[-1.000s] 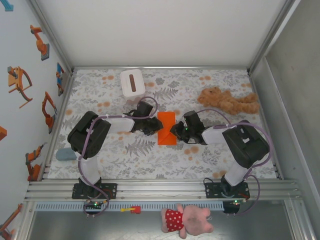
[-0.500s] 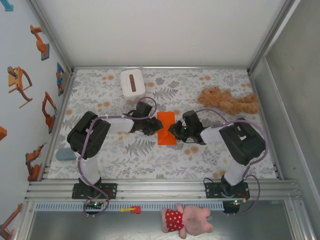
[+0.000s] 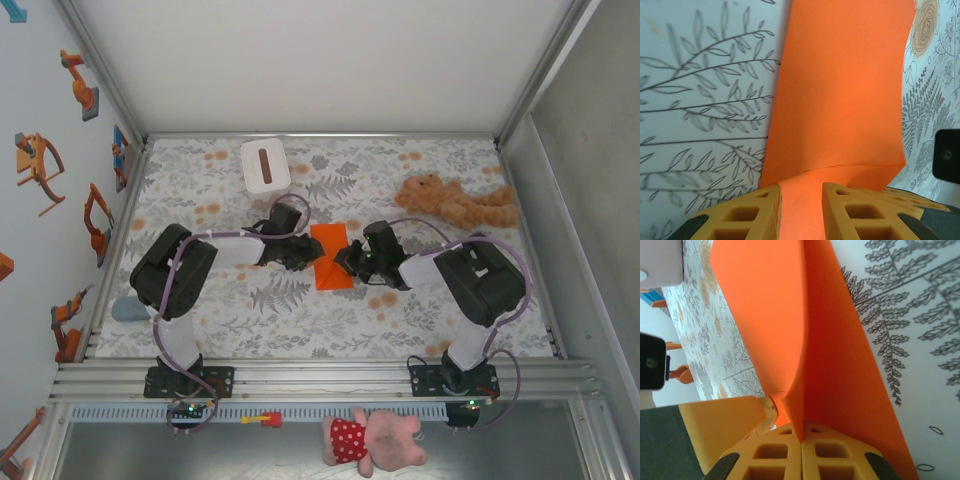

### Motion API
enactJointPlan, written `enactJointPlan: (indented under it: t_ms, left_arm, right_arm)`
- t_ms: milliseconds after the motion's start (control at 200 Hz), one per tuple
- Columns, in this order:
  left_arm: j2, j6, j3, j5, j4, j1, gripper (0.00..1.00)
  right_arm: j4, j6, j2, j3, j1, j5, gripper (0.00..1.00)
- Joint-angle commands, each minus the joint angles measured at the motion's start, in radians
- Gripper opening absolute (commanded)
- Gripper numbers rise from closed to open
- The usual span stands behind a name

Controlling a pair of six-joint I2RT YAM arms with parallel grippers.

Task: Fold a paper plane with a square sheet of paper (pick it up from the middle)
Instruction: Pick up the paper from the center of the table, then turn over the paper at the center of the table.

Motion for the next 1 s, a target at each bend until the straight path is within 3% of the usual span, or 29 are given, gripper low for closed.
enactJointPlan:
  t_ms: [0,190,411,566,841,997]
  left_arm:
    - [-0.090,-0.001,-0.020,0.000,-0.027,0.017,0.30]
    - [-0.237,0.010,-0.085,-0.002,-0.020,0.054,0.42]
    - [-0.422,-0.003,-0.154,0.062,0.051,0.102,0.76]
    - [-0.495,-0.046,-0.178,0.119,0.158,0.103,0.91]
    - [-0.461,-0.139,-0.182,0.242,0.382,0.095,0.95]
    - [-0.446,-0.131,-0.165,0.267,0.409,0.093,0.87]
  right_arm:
    - [0.019,-0.047,-0.042,-0.012,0.004,0.027,0.01]
    - [0.019,-0.143,-0.142,-0.005,-0.017,0.028,0.00]
    - [0.015,-0.235,-0.270,0.035,-0.068,-0.070,0.00]
    - [0.070,-0.230,-0.317,0.077,-0.085,-0.172,0.00]
    - [0.181,-0.118,-0.315,0.136,-0.086,-0.262,0.00]
    - [0.198,-0.083,-0.310,0.145,-0.088,-0.279,0.00]
